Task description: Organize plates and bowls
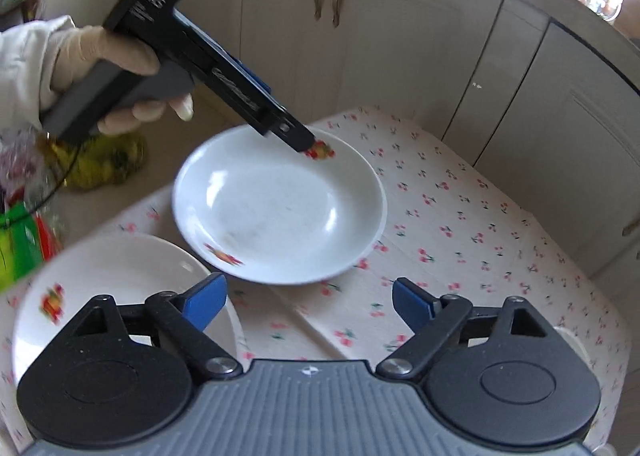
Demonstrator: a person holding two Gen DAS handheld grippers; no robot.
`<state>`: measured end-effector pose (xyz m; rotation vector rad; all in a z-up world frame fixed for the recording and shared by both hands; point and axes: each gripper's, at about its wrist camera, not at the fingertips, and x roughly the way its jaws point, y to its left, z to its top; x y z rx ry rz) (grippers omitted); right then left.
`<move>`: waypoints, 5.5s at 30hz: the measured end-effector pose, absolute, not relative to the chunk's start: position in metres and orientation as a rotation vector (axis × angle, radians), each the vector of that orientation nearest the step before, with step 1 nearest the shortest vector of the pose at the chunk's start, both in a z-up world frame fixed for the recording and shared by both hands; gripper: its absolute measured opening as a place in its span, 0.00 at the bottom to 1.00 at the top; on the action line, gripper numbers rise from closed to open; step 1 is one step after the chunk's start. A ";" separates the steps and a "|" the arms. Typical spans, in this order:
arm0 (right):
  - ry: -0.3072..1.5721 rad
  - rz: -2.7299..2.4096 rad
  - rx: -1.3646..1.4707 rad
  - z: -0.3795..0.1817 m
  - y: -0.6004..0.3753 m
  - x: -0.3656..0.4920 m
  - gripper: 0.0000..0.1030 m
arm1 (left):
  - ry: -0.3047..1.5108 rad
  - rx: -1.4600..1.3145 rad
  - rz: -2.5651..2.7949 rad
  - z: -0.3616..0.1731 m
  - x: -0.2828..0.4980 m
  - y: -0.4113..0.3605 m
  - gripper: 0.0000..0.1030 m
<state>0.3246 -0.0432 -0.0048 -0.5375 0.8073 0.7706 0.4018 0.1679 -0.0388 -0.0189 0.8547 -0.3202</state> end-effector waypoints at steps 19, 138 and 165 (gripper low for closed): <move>0.930 0.934 -0.623 -0.052 -0.023 0.365 0.82 | 1.015 -0.028 -0.397 -0.055 0.431 0.166 0.74; 0.791 0.894 -0.616 -0.001 -0.056 0.291 0.94 | 1.069 -0.036 -0.567 -0.003 0.352 0.121 0.78; 0.839 0.894 -0.608 -0.018 -0.076 0.175 0.94 | 1.096 -0.039 -0.604 -0.029 0.240 0.092 0.78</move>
